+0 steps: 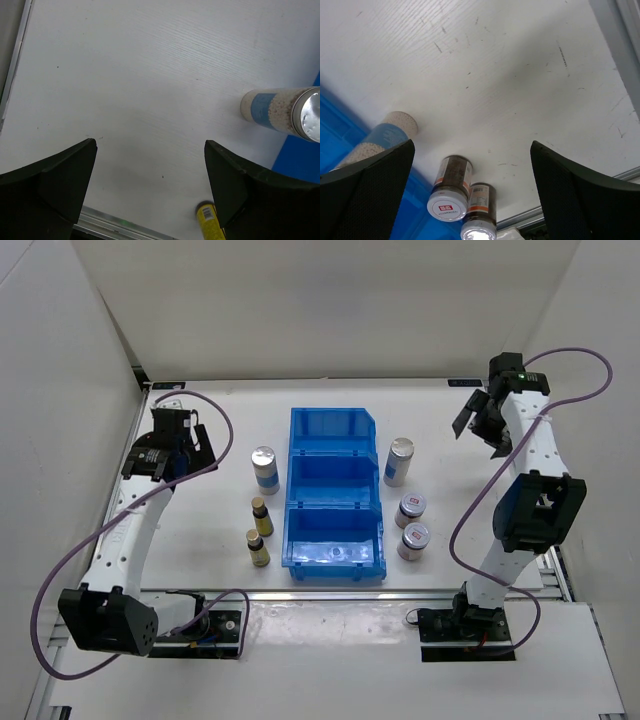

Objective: Organize the condiment bottles

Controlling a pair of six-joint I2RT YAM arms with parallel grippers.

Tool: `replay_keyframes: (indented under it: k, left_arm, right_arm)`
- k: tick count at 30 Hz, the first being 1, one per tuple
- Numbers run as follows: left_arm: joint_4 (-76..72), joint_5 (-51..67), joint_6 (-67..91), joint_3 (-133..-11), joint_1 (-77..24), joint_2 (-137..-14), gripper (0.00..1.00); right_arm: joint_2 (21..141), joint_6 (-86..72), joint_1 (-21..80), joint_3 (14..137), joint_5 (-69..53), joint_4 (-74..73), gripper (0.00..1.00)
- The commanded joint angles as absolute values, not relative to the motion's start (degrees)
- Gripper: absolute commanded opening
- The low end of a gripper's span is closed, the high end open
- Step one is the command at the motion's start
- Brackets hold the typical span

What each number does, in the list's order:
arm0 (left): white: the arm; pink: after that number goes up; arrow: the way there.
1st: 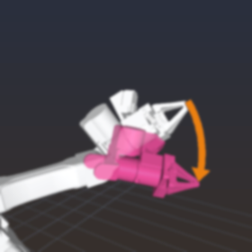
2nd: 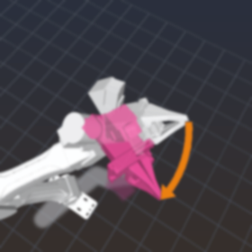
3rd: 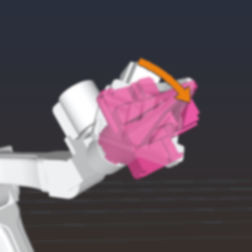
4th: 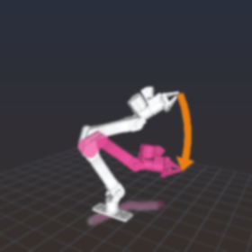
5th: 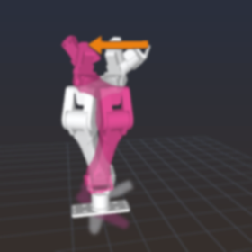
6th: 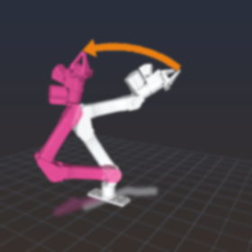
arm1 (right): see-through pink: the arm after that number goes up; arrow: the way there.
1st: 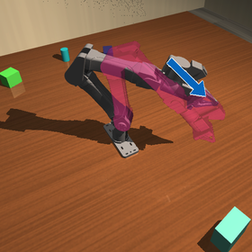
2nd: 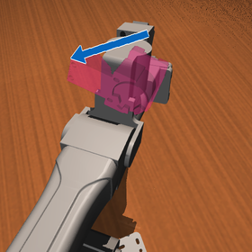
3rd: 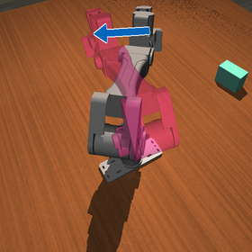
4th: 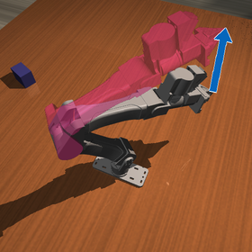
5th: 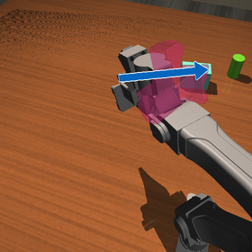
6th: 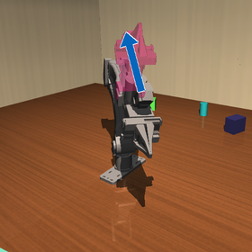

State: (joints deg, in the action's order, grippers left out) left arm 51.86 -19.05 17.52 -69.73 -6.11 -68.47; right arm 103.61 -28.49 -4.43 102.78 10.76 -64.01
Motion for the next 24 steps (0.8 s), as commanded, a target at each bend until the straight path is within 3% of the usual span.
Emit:
replay_keyframes:
  k: [1,13,24]
  left_arm:
    - [52.9,-17.1,18.6,-70.5,-6.1,-68.6,0.99]
    - [53.4,-12.1,27.6,-72.8,-6.1,-70.8,0.99]
    - [53.4,-9.2,29.4,-67.2,-6.1,-68.8,0.99]
  right_arm:
    - [102.3,-30.8,-4.3,105.0,15.3,-66.7,1.00]
    - [94.0,-26.5,-3.0,100.9,5.0,-60.2,1.00]
    - [104.5,-14.5,18.0,109.2,10.9,-62.0,1.00]
